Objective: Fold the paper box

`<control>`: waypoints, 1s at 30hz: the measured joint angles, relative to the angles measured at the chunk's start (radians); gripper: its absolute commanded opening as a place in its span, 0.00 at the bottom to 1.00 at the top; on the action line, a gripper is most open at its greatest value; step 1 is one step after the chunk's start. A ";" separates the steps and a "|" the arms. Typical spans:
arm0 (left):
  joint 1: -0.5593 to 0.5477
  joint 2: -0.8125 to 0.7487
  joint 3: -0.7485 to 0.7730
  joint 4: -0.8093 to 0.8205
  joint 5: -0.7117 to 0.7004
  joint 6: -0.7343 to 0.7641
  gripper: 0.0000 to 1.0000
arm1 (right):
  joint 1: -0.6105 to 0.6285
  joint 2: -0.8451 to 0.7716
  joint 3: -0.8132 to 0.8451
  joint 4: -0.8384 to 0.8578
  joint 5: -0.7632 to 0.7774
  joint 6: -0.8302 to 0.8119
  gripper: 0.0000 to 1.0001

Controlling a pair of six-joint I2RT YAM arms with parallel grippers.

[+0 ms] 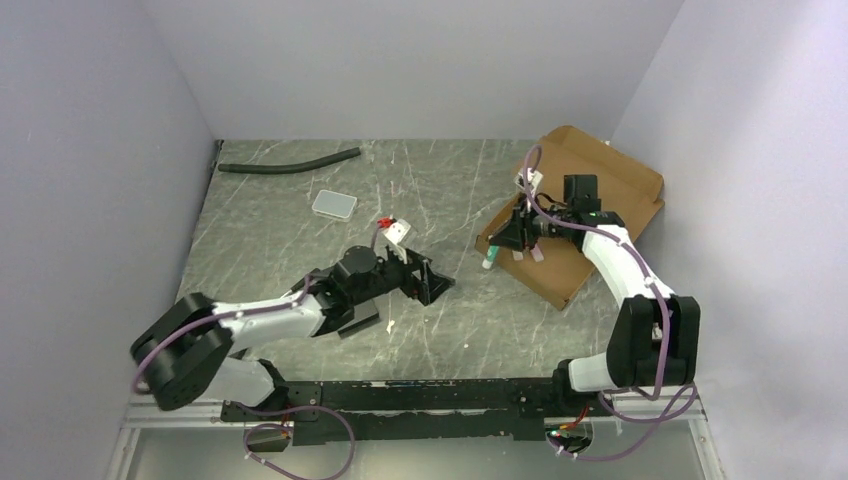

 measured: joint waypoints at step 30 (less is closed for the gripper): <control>0.000 -0.592 -0.220 -0.507 -0.314 -0.007 0.99 | -0.141 -0.067 -0.074 0.006 0.472 -0.189 0.70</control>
